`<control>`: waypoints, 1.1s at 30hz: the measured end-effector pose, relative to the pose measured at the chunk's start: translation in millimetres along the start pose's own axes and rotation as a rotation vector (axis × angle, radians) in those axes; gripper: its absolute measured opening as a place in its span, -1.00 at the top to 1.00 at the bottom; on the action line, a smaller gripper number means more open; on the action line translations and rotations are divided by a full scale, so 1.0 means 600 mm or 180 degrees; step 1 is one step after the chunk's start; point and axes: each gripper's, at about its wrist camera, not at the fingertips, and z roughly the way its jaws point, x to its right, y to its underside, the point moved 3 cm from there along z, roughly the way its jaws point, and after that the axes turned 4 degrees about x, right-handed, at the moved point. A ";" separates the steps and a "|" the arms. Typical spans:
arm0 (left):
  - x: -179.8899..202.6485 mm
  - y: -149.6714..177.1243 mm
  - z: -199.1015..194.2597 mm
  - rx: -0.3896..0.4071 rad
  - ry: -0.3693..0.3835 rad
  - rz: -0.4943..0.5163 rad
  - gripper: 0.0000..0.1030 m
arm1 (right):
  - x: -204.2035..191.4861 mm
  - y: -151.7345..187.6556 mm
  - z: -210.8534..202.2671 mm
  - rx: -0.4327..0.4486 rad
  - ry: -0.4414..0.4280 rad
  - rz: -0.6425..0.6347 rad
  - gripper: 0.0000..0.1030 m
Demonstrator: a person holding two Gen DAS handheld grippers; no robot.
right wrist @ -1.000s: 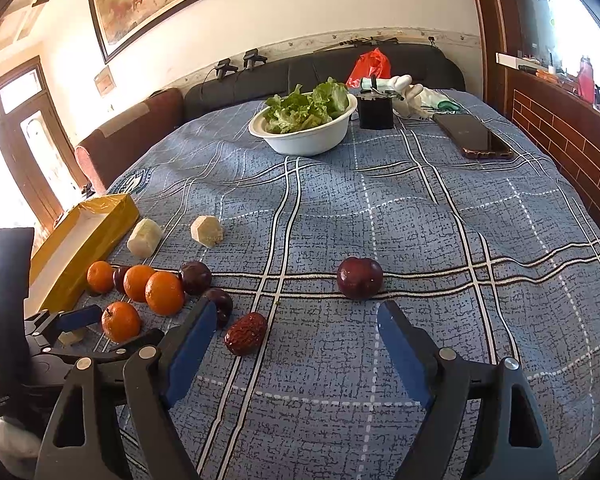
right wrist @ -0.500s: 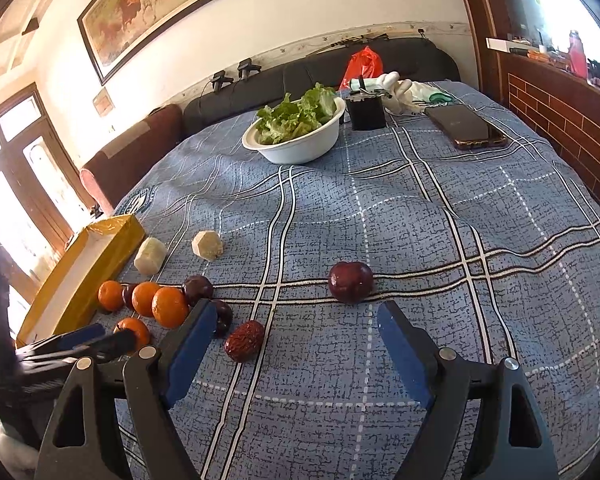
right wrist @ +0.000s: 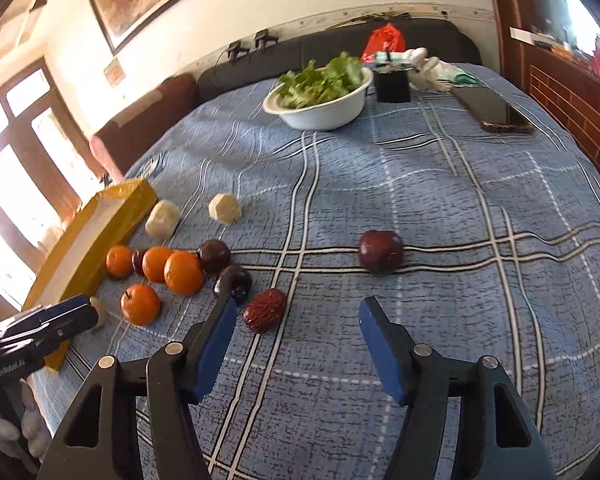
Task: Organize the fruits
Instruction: 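Grasp the red date with the right gripper while the left gripper grasps an orange, then carry the orange and date into the yellow tray and open both grippers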
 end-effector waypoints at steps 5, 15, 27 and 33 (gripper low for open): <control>0.021 -0.005 0.035 -0.0117 -0.0039 0.0257 0.11 | -0.021 0.001 0.029 -0.0152 0.0041 -0.0201 -0.19; 0.034 -0.013 0.092 -0.0316 -0.0047 0.0386 0.12 | -0.036 -0.004 0.046 -0.0179 0.0076 -0.0379 0.16; 0.023 -0.011 0.067 -0.0202 -0.0151 0.0224 0.28 | -0.046 0.007 0.043 -0.0229 0.0057 -0.0385 0.58; -0.006 -0.010 0.006 -0.0002 -0.0078 -0.0032 0.28 | -0.062 0.018 0.010 -0.0159 0.0017 -0.0392 0.58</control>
